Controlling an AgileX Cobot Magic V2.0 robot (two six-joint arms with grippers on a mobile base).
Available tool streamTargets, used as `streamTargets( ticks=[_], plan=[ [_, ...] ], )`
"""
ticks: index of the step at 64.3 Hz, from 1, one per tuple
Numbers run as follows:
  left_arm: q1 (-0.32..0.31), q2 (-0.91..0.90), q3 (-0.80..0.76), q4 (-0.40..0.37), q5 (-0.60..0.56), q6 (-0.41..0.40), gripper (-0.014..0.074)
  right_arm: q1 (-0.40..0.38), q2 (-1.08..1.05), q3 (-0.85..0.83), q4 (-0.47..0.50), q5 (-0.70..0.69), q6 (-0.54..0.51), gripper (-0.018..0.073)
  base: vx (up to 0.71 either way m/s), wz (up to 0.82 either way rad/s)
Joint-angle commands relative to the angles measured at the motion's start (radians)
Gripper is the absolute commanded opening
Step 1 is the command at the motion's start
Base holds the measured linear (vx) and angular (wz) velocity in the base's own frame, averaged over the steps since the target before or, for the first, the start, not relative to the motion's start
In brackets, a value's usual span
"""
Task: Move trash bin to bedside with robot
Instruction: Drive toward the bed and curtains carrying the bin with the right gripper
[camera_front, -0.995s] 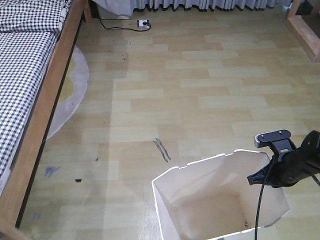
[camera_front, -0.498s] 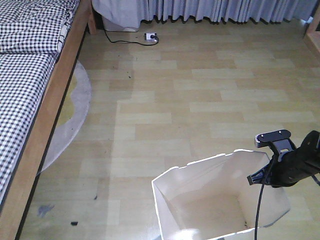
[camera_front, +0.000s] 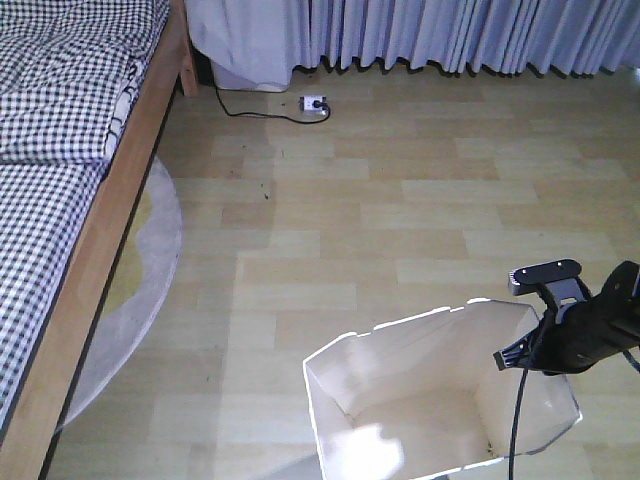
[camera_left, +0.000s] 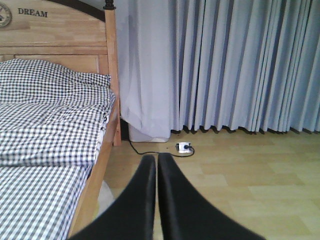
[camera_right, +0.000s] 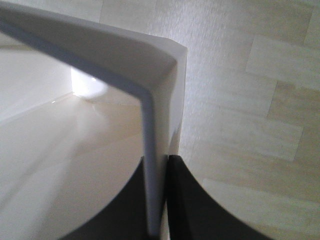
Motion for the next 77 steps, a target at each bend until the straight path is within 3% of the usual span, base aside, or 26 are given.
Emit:
streamTargets(
  ticks=[1, 77],
  plan=[
    [-0.004, -0.010, 0.020, -0.010, -0.067, -0.003, -0.0006, -0.004, -0.059, -0.017, 0.022, -0.013, 0.011, -0.0003, 0.48, -0.02],
    [-0.004, -0.010, 0.020, -0.010, -0.067, -0.003, -0.0006, -0.004, -0.059, -0.017, 0.022, -0.013, 0.011, -0.0003, 0.44, 0.00]
  ],
)
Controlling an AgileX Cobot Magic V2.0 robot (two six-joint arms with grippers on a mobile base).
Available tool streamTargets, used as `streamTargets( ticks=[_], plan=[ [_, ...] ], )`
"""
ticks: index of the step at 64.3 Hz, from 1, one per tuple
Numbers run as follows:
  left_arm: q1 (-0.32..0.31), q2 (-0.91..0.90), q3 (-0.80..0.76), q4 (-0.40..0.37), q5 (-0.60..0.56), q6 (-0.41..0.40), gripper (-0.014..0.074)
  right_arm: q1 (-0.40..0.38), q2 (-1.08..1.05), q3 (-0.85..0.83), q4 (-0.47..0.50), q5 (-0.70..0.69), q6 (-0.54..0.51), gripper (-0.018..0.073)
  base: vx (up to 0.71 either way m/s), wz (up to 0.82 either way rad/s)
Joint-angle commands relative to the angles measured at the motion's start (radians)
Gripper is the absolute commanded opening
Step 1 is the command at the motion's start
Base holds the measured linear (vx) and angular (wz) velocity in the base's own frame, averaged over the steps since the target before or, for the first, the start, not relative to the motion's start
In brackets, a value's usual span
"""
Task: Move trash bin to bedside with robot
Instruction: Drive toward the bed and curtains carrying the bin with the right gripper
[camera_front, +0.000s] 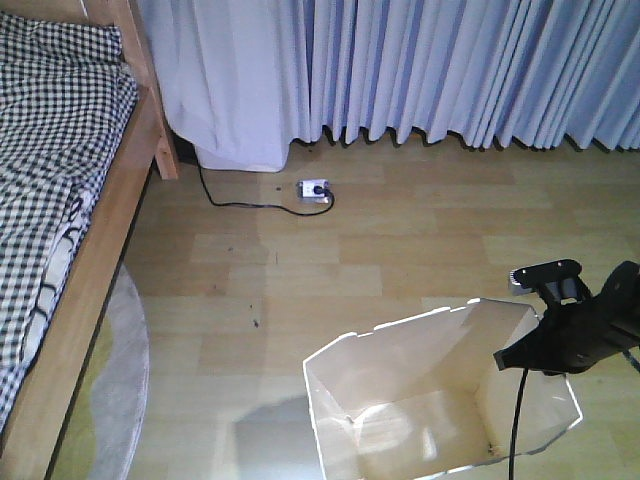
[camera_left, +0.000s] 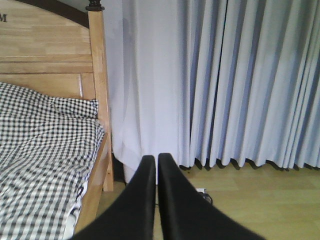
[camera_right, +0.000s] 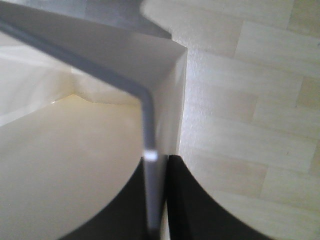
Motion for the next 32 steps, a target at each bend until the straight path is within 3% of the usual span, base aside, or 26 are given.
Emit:
streamTargets(
  ticks=[1, 32],
  plan=[
    [-0.004, -0.010, 0.020, -0.010, -0.067, -0.003, -0.0006, -0.004, -0.059, -0.017, 0.022, -0.013, 0.012, -0.0003, 0.42, 0.00],
    [-0.004, -0.010, 0.020, -0.010, -0.067, -0.003, -0.0006, -0.004, -0.059, -0.017, 0.022, -0.013, 0.012, -0.0003, 0.39, -0.02]
  ],
)
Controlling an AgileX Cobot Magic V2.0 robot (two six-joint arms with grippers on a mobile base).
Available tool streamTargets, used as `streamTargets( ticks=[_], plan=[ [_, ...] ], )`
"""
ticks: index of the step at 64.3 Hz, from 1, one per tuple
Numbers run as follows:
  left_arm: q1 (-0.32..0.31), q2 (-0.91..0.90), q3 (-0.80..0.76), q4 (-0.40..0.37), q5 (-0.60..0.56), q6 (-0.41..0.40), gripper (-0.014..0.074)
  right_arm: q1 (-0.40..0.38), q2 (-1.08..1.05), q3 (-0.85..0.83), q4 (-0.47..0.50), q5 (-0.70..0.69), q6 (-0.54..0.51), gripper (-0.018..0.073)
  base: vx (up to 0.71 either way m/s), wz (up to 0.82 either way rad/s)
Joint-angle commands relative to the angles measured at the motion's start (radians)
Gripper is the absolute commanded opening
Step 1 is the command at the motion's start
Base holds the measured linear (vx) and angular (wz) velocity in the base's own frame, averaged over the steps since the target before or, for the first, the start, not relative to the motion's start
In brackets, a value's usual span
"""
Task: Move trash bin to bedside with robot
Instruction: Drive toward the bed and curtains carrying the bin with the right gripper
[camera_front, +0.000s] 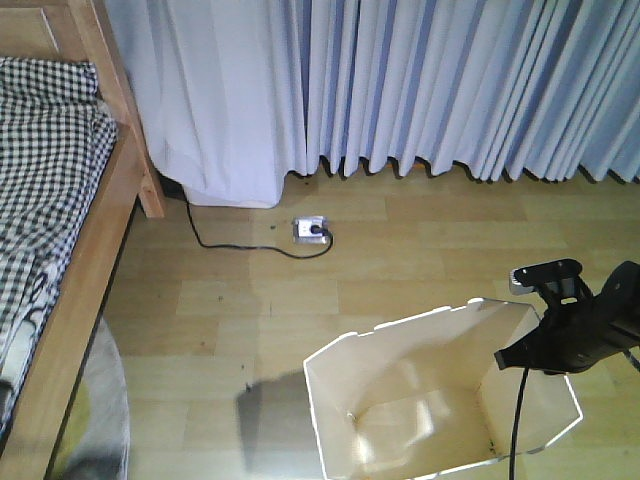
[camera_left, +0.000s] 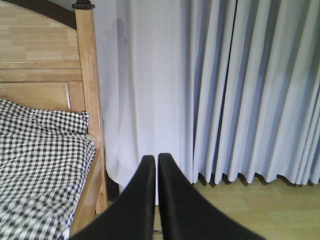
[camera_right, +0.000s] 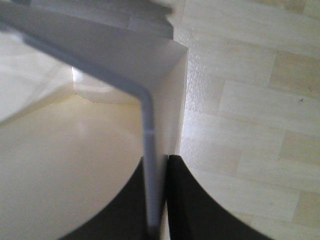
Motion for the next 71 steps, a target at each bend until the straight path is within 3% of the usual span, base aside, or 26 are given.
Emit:
streamTargets(
  ticks=[1, 71],
  plan=[
    [-0.004, -0.010, 0.020, -0.010, -0.067, -0.003, -0.0006, -0.004, -0.059, -0.017, 0.022, -0.009, 0.011, -0.0003, 0.36, 0.01],
    [-0.004, -0.010, 0.020, -0.010, -0.067, -0.003, -0.0006, -0.004, -0.059, -0.017, 0.022, -0.009, 0.011, -0.0003, 0.32, 0.01]
  ],
)
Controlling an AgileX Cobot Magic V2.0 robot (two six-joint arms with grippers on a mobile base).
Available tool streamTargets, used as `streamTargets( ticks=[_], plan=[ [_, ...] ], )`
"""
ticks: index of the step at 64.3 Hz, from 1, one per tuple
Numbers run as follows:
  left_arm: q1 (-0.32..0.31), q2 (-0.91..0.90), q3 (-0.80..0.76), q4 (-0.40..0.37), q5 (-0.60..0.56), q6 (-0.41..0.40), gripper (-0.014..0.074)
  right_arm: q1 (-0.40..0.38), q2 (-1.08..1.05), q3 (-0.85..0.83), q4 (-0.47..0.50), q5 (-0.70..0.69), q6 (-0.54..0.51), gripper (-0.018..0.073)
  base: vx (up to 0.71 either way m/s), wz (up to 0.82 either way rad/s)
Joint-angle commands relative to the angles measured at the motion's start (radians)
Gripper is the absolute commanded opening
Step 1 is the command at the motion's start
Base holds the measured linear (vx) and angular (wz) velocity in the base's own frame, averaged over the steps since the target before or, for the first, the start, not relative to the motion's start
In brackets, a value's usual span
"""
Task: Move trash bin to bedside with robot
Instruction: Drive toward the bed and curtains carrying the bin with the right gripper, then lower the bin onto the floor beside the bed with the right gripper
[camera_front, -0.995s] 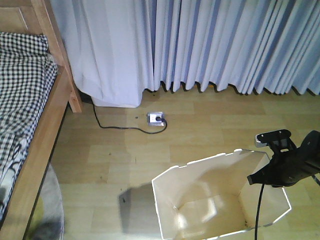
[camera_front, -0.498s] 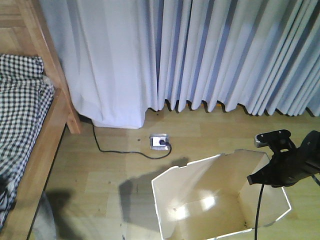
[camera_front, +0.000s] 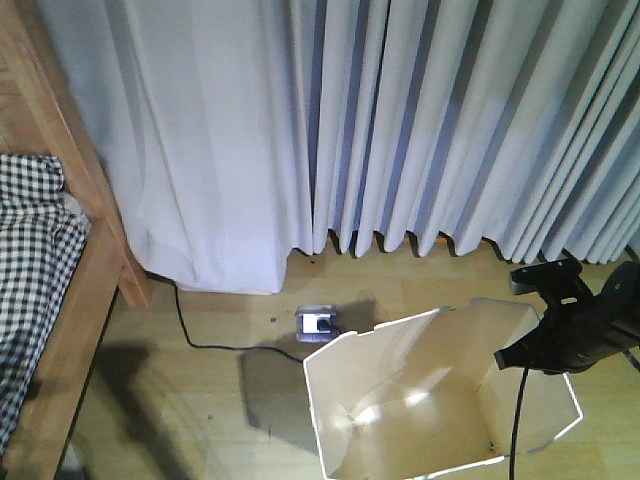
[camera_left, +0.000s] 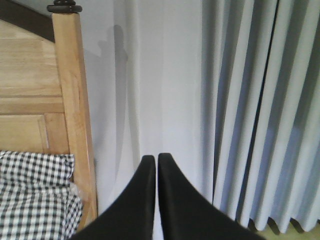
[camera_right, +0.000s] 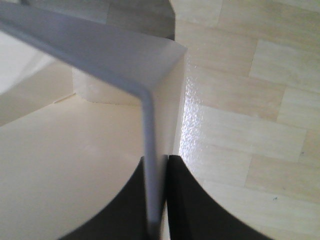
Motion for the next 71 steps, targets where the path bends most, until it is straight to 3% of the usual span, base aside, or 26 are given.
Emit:
streamTargets(
  ticks=[1, 71],
  plan=[
    [-0.004, -0.010, 0.020, -0.010, -0.067, -0.003, -0.0006, -0.004, -0.059, -0.017, 0.022, -0.009, 0.010, -0.0003, 0.23, -0.01],
    [-0.004, -0.010, 0.020, -0.010, -0.067, -0.003, -0.0006, -0.004, -0.059, -0.017, 0.022, -0.009, 0.010, -0.0003, 0.11, 0.01]
  ],
)
